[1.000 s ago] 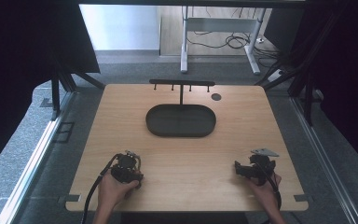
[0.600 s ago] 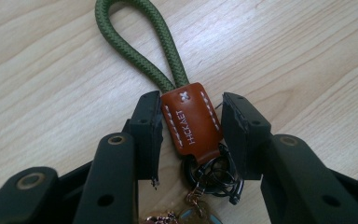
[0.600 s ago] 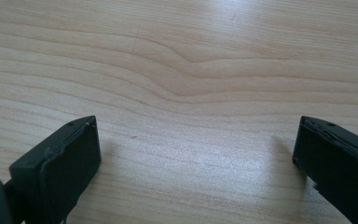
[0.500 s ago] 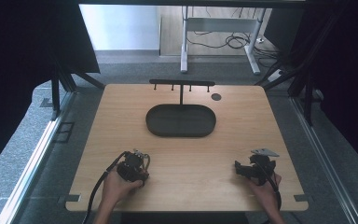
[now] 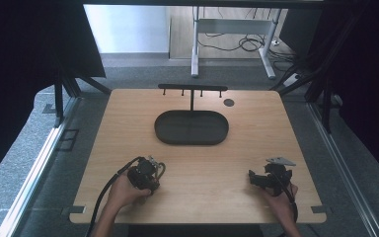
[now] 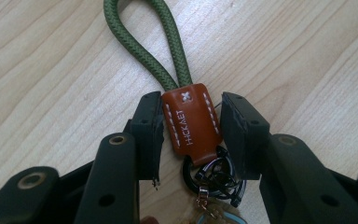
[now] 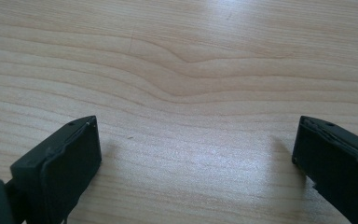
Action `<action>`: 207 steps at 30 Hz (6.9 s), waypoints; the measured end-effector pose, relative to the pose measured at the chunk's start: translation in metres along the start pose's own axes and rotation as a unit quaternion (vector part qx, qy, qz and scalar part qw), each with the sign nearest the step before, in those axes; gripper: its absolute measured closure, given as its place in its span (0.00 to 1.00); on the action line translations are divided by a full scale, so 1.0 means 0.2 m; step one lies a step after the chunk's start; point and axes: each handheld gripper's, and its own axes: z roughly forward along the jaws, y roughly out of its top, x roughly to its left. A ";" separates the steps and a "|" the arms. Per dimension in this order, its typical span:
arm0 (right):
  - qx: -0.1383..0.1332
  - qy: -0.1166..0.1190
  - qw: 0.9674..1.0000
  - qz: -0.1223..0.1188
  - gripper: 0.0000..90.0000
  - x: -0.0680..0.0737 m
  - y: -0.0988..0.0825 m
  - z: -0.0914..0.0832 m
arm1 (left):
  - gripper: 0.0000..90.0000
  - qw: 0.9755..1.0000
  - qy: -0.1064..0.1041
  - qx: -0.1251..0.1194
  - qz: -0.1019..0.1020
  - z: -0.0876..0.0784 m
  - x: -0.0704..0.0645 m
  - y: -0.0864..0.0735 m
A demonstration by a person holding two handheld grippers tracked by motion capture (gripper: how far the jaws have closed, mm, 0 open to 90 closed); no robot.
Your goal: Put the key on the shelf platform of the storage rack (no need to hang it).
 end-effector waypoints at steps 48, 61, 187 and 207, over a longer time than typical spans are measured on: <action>0.001 -0.006 1.000 0.004 0.01 0.00 0.00 0.00 | 0.74 0.998 -0.025 -0.051 0.003 -0.36 0.06 0.09; 0.004 -0.004 1.000 0.003 0.00 0.01 0.01 0.01 | 0.74 0.997 -0.028 -0.066 0.025 -0.46 0.12 0.13; -0.010 -0.029 0.999 0.034 0.13 -0.01 0.00 -0.01 | 0.74 0.992 -0.005 -0.027 0.120 -0.39 0.22 1.10; -0.011 -0.030 0.999 0.032 0.13 -0.01 0.00 -0.01 | 0.74 0.991 0.004 -0.015 0.134 -0.25 0.28 1.19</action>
